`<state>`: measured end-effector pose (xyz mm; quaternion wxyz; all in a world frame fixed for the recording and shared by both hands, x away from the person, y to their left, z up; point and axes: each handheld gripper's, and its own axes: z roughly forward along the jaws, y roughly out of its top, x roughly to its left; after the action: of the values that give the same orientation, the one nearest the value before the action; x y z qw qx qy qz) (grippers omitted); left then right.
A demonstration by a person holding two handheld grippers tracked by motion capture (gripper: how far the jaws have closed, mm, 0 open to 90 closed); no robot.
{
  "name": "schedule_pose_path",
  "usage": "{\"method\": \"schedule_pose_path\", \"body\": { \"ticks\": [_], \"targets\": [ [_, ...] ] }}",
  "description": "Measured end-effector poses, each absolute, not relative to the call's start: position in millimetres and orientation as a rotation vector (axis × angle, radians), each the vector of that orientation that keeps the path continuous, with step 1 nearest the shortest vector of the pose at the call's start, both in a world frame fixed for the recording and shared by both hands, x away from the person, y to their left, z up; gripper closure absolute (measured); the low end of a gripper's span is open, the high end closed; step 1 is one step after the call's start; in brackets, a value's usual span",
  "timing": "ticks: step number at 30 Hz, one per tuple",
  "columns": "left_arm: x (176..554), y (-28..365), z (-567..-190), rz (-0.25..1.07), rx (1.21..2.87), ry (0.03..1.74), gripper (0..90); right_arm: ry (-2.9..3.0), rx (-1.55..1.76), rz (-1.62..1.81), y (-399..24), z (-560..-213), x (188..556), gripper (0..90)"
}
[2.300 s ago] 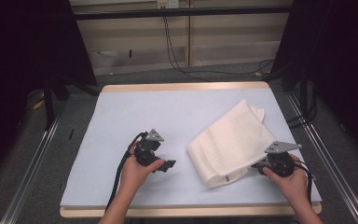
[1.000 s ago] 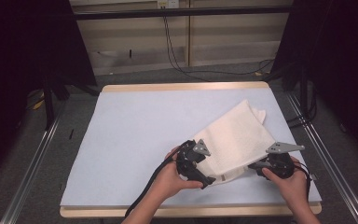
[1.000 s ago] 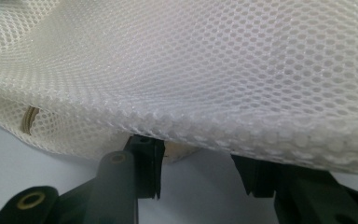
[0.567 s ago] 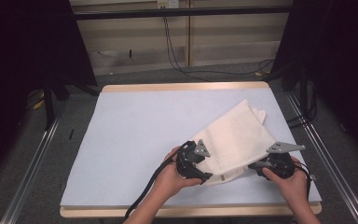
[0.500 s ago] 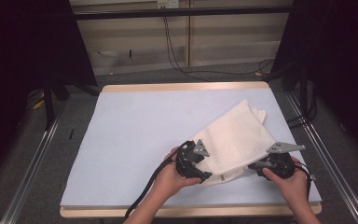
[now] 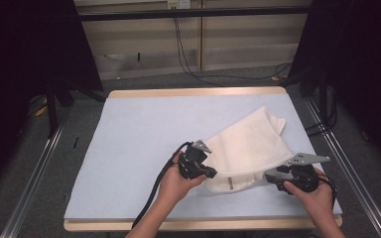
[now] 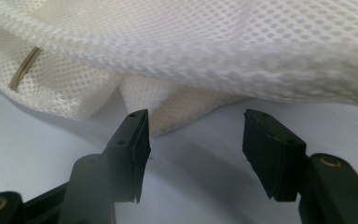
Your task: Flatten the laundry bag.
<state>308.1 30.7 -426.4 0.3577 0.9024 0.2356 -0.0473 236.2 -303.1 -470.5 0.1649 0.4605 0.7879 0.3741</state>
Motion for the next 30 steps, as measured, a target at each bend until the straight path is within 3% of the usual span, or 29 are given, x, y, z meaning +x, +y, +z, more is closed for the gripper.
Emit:
{"method": "schedule_pose_path", "body": {
  "ticks": [5, 9, 14, 18, 20, 30],
  "targets": [
    [307, 28, -424, -0.142, 2.337, 0.617, 85.9, 2.269, 1.259, 1.08, -294, -469, 235, 41.9],
    [307, 25, -423, -0.14, 2.348, 0.605, 86.0, 2.293, 1.225, 1.088, -283, -470, 238, 53.4],
    [307, 24, -422, -0.143, 2.333, 0.613, 86.2, 2.329, 1.218, 1.06, -278, -474, 239, 60.6],
    [309, 25, -420, -0.129, 2.323, 0.639, 86.4, 2.356, 1.217, 1.09, -278, -476, 241, 79.6],
    [312, 28, -417, -0.106, 2.307, 0.662, 86.6, 2.353, 1.224, 1.111, -280, -474, 241, 83.7],
    [333, 52, -406, -0.018, 2.218, 0.809, 87.2, 2.379, 1.243, 1.131, -286, -474, 239, 85.1]
  ]
}}
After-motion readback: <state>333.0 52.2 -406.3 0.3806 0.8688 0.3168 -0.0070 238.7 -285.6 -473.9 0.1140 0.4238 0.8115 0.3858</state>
